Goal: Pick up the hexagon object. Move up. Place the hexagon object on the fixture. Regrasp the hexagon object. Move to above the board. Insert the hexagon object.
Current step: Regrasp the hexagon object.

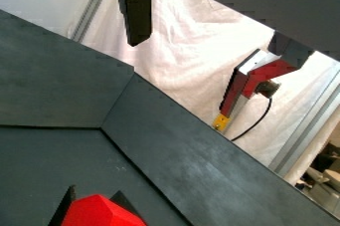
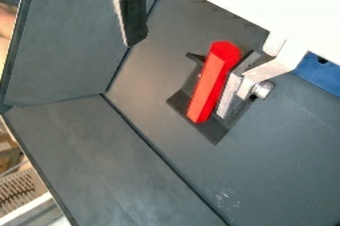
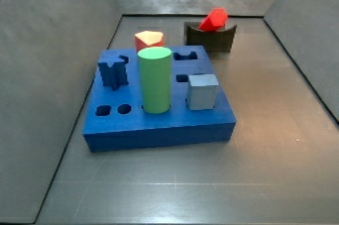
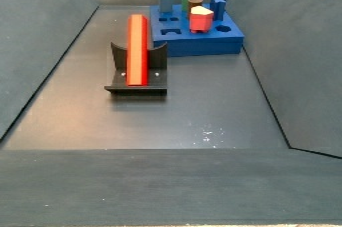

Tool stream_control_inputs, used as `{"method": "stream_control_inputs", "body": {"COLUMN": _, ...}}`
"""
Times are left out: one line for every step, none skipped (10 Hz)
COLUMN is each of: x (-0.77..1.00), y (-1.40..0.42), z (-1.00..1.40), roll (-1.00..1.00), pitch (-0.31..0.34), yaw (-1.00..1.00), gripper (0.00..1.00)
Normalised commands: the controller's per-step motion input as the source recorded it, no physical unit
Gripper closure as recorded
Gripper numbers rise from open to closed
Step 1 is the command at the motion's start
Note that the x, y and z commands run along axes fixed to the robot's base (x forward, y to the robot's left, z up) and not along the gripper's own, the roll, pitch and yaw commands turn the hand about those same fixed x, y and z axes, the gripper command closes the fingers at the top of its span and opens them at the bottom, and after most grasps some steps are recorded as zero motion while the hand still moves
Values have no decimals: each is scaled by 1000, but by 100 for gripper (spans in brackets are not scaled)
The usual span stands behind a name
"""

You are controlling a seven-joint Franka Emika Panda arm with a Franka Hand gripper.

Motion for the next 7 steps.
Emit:
{"method": "stream_control_inputs", "body": {"x": 257, "y": -50, "z": -8, "roll": 184, "pitch": 58, "yaw": 243, "gripper": 0}}
{"method": "stream_control_inputs", "body": {"x": 249, "y": -50, "z": -6, "roll": 165, "pitch": 25, "yaw": 225, "gripper": 0}}
{"method": "stream_control_inputs", "body": {"x": 243, "y": -57, "z": -14, "roll": 161, "pitch": 13, "yaw": 203, "gripper": 0}}
{"method": "stream_control_inputs", "body": {"x": 244, "y": -58, "z": -14, "roll": 159, "pitch": 10, "yaw": 179, "gripper": 0}}
{"method": "stream_control_inputs", "body": {"x": 245, "y": -57, "z": -13, "roll": 158, "pitch": 9, "yaw": 164, "gripper": 0}}
{"method": "stream_control_inputs", "body": {"x": 246, "y": -55, "z": -13, "roll": 158, "pitch": 9, "yaw": 140, "gripper": 0}}
{"method": "stream_control_inputs", "body": {"x": 245, "y": -55, "z": -14, "roll": 158, "pitch": 9, "yaw": 130, "gripper": 0}}
